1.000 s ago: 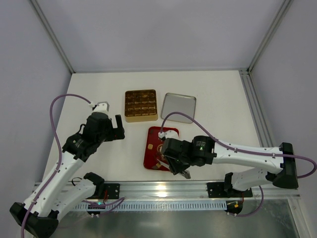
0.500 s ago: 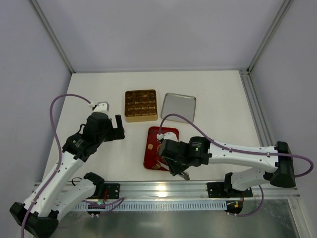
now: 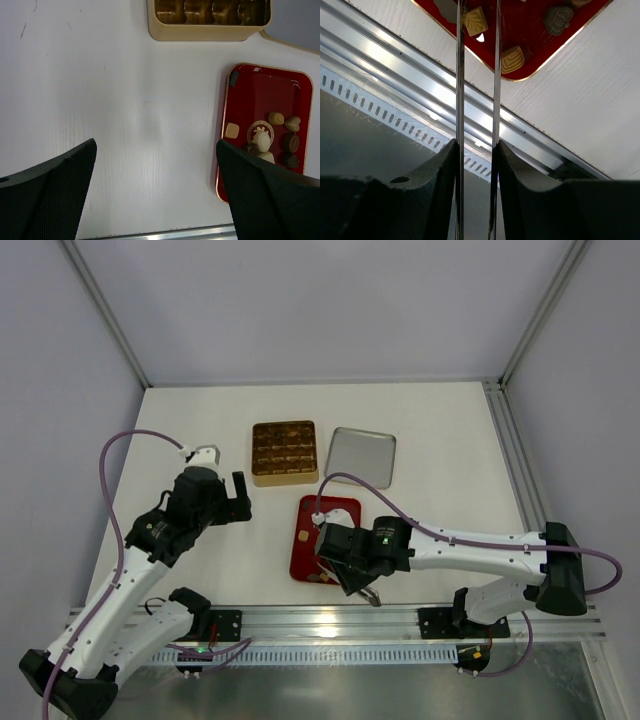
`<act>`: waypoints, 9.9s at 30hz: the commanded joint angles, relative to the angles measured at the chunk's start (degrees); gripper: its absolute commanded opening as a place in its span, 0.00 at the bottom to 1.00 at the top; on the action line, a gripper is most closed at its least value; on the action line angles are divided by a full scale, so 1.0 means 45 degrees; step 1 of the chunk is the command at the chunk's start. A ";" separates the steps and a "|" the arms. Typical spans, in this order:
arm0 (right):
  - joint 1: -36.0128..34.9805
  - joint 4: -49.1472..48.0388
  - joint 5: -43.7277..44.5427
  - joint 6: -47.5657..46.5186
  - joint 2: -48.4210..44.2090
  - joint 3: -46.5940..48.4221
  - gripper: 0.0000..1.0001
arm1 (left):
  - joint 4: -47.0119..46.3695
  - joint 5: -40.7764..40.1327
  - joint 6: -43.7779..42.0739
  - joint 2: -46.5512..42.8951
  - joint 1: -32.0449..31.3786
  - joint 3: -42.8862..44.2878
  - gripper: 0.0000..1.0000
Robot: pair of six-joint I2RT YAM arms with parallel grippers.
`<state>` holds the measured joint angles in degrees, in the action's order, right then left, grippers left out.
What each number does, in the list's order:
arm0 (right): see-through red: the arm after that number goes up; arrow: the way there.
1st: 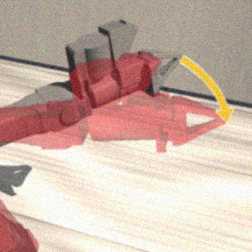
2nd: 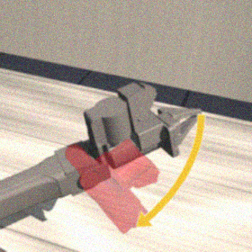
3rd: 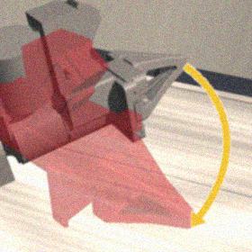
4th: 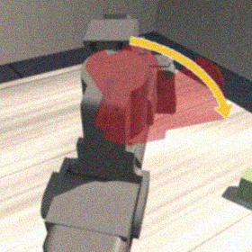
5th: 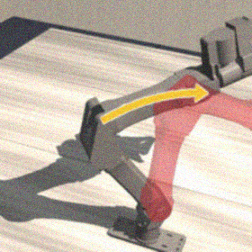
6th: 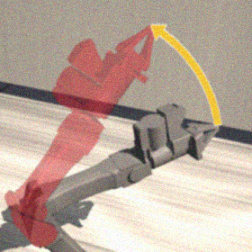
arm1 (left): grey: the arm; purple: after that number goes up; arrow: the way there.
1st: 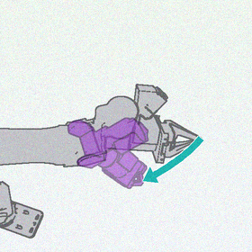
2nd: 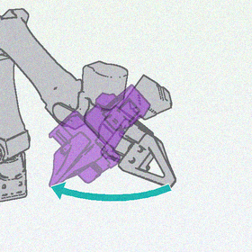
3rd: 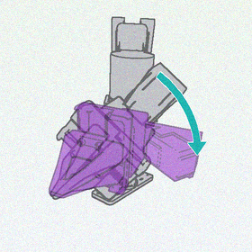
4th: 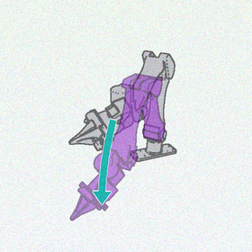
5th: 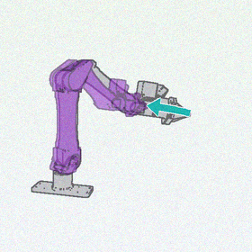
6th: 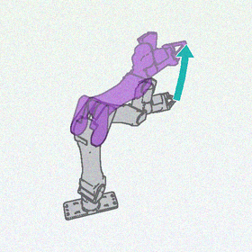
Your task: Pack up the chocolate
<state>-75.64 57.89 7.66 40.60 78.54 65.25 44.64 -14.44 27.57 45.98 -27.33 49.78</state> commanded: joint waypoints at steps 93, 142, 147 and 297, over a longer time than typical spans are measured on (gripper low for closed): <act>0.6183 -0.3156 -0.0569 -0.4608 0.6799 1.0243 0.31 | -0.0311 0.0005 -0.0112 -0.0256 0.0078 -0.0047 1.00; 0.6456 -0.3608 0.0094 -0.4570 0.7002 1.0950 0.41 | -0.0292 -0.0132 -0.0092 -0.0178 0.0078 -0.0046 1.00; 0.6456 -0.3684 0.0348 -0.4374 0.4118 0.7951 0.41 | -0.0292 -0.0112 -0.0092 -0.0158 0.0058 -0.0046 1.00; 0.4386 -0.0462 0.0504 -0.3026 0.0046 0.1359 0.45 | -0.0272 -0.0073 -0.0112 -0.0276 0.0058 -0.0046 1.00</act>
<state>-56.38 57.17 8.86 27.05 80.16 71.92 44.60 -14.37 27.57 45.47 -27.29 49.67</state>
